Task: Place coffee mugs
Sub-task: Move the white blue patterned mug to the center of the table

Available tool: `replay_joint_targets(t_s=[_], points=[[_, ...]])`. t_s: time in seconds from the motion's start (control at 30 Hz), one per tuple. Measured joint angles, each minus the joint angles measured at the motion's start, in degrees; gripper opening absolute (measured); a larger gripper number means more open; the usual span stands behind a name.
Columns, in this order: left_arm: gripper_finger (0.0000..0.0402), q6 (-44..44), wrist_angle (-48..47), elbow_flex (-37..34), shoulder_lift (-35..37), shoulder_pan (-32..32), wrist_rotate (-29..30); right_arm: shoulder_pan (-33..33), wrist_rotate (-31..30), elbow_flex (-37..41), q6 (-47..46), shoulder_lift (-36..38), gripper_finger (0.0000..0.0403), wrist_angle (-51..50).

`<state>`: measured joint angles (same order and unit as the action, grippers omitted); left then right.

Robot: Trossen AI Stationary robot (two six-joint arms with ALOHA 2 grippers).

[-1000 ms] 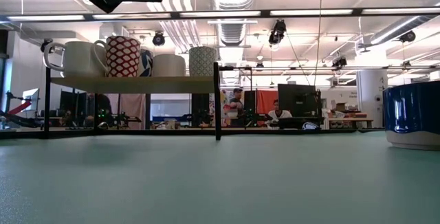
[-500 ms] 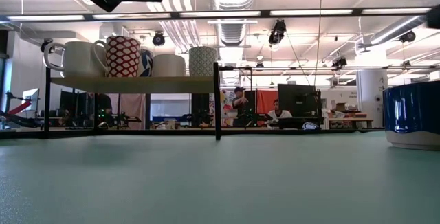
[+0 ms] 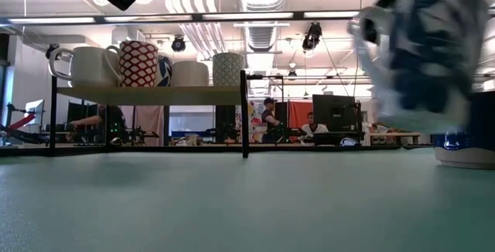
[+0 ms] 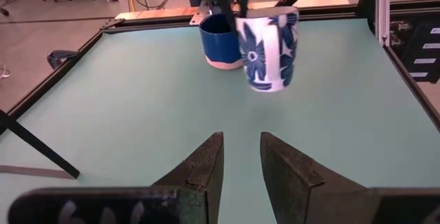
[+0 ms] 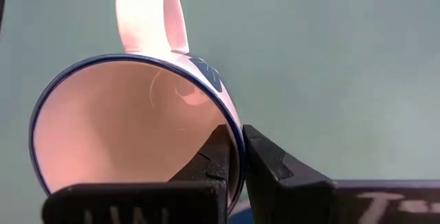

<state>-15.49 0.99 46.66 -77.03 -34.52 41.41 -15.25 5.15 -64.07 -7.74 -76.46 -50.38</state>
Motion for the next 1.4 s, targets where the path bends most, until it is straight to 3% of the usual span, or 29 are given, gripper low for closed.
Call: replay_joint_targets(t_s=[0.4, 0.67, 0.83, 1.13, 1.27, 1.4], points=[[0.0079, -5.44, -3.11, 2.42, 0.0, 0.11, 0.19, 13.15, 0.74, -10.34, 15.34, -12.18, 0.0013, 0.68], [0.0079, -10.92, -11.45, 2.42, 0.0, 0.11, 2.73, 17.94, 1.06, -21.46, 23.41, -22.41, 0.0013, 1.01], [0.0079, -16.87, -15.36, 2.42, 0.26, 0.13, 7.58, 20.21, 1.04, -28.94, 26.05, -29.13, 0.0013, -2.97], [0.0079, -18.25, -17.92, 2.42, 1.03, 0.13, 7.71, 25.07, 2.7, -36.15, 28.07, -35.6, 0.0015, -5.49], [0.0079, -18.23, -17.83, 2.42, 1.04, 0.13, 8.78, 26.45, 8.83, -36.74, 27.77, -35.96, 0.0034, -5.81], [0.0079, -18.12, -17.83, 2.42, 1.14, 0.19, 9.24, 26.54, 8.06, -36.79, 26.83, -35.51, 0.0062, -5.87]])
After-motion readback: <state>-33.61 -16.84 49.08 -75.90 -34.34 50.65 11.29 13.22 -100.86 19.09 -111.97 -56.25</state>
